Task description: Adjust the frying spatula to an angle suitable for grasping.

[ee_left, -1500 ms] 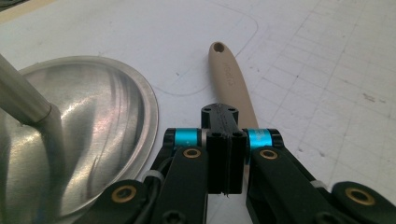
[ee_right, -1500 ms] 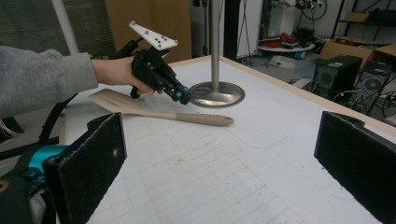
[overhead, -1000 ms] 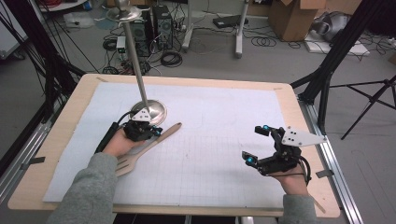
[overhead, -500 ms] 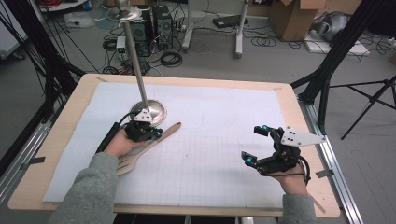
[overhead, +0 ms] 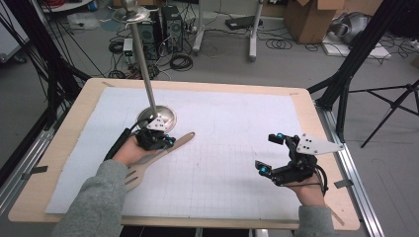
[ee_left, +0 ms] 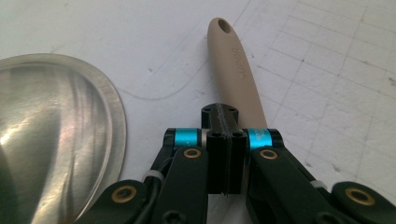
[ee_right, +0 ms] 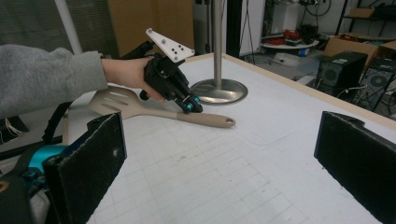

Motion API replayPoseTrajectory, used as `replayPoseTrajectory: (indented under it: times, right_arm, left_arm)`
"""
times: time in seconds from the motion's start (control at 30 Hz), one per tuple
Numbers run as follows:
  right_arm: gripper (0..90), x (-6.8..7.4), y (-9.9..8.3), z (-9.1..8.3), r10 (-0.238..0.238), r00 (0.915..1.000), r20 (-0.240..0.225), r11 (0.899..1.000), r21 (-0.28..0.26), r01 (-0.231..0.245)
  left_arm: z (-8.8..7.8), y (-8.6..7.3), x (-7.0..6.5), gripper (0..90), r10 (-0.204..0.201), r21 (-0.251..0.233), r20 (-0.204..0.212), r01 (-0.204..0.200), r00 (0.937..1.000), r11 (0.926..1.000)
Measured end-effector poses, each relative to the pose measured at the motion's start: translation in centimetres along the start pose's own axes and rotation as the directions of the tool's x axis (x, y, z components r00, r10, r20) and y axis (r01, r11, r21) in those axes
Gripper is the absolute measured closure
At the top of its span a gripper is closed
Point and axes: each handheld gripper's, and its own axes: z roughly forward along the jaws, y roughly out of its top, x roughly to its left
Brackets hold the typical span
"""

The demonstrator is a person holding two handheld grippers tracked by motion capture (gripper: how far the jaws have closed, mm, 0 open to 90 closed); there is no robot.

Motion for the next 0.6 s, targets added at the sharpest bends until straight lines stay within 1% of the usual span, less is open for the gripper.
replayPoseTrajectory:
  times: [0.03,0.17,0.2,0.27,0.3,0.33,0.47,0.5,0.6]
  right_arm:
    - [1.2,-0.05,-0.02,0.03,-0.006,1.0000,0.001,1.000,-0.001,0.006]
    - [1.2,-0.07,-0.06,-0.04,-0.001,1.0000,0.001,1.000,0.002,0.001]
    - [1.2,-0.07,-0.06,-0.04,-0.001,1.0000,0.001,1.000,0.002,0.001]
    - [1.2,-0.09,-0.10,-0.05,-0.001,1.0000,0.002,1.000,0.002,0.001]
    - [1.2,-0.12,-0.11,-0.03,-0.004,1.0000,0.001,1.000,0.000,0.004]
    - [1.2,-0.06,-0.14,-0.04,0.005,1.0000,-0.001,1.000,0.007,-0.005]
    - [1.2,-0.07,-0.18,-0.02,0.006,1.0000,0.000,1.000,0.010,-0.006]
    - [1.2,-0.09,-0.17,0.01,0.003,1.0000,-0.001,1.000,0.007,-0.003]
    - [1.2,-0.08,-0.16,0.03,0.002,1.0000,-0.001,1.000,0.007,-0.002]
  left_arm:
    - [0.08,0.11,-0.07,89.8,0.015,0.011,0.000,-0.015,0.9999,0.9998]
    - [0.26,0.47,-0.35,89.8,0.033,0.025,0.012,-0.034,0.9994,0.9991]
    - [0.30,0.51,-0.46,89.8,0.029,0.024,0.015,-0.030,0.9995,0.9993]
    - [0.45,0.59,-0.65,89.8,0.034,0.015,0.023,-0.034,0.9992,0.9993]
    - [0.44,0.61,-0.72,89.8,0.042,0.019,0.025,-0.042,0.9988,0.9989]
    - [0.45,0.63,-0.73,89.8,0.045,0.018,0.025,-0.046,0.9987,0.9988]
    - [0.45,0.63,-0.74,89.8,0.048,0.016,0.027,-0.048,0.9985,0.9987]
    - [0.45,0.63,-0.73,89.8,0.056,0.017,0.021,-0.056,0.9982,0.9983]
    - [0.20,0.73,-0.61,89.8,0.062,0.004,0.003,-0.062,0.9981,0.9981]
